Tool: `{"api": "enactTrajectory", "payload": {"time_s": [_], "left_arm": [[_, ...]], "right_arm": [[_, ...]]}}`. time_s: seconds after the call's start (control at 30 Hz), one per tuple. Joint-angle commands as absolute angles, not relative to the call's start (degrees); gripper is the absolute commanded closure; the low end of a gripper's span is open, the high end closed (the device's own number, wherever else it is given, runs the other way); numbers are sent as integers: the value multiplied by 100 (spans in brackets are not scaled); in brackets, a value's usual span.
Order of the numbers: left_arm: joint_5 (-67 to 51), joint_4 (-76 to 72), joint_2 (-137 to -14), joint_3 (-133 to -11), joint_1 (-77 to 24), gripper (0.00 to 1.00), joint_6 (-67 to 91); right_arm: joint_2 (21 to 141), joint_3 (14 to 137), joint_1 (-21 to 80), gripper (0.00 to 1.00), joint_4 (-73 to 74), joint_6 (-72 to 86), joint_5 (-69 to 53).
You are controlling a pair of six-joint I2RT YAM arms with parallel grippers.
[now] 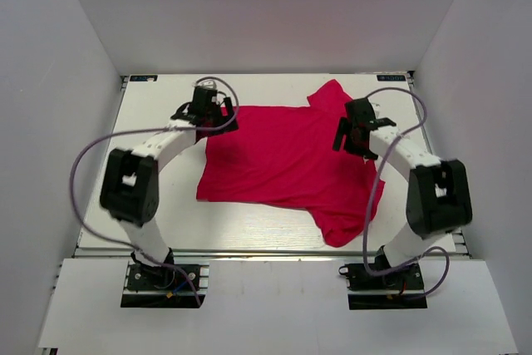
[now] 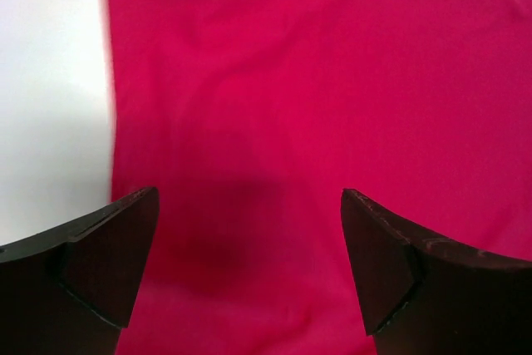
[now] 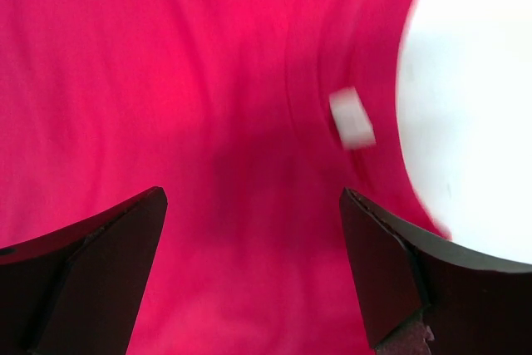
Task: Fold and stack the t-shirts
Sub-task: Flatten out the tshirt
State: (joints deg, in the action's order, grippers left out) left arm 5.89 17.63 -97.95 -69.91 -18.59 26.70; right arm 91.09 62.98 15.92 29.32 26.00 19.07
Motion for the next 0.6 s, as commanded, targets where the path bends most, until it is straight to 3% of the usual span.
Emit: {"api": "enactTrajectory", "payload": {"time_s": [0.0,0.23,0.57], "left_arm": [[53,1424,-10782,-7820,-1837,0,2110],[501,2301,-12854,-9710,-1785,0,1732],[502,2909,-14879,-12470,-1600,0,1600]], "right_arm": [[9789,6855,1363,10,2276,2382,2153],[11046,7970,888,10,2364,1934,1540],[12812,9813,528,10,2909,1318,1055]]}}
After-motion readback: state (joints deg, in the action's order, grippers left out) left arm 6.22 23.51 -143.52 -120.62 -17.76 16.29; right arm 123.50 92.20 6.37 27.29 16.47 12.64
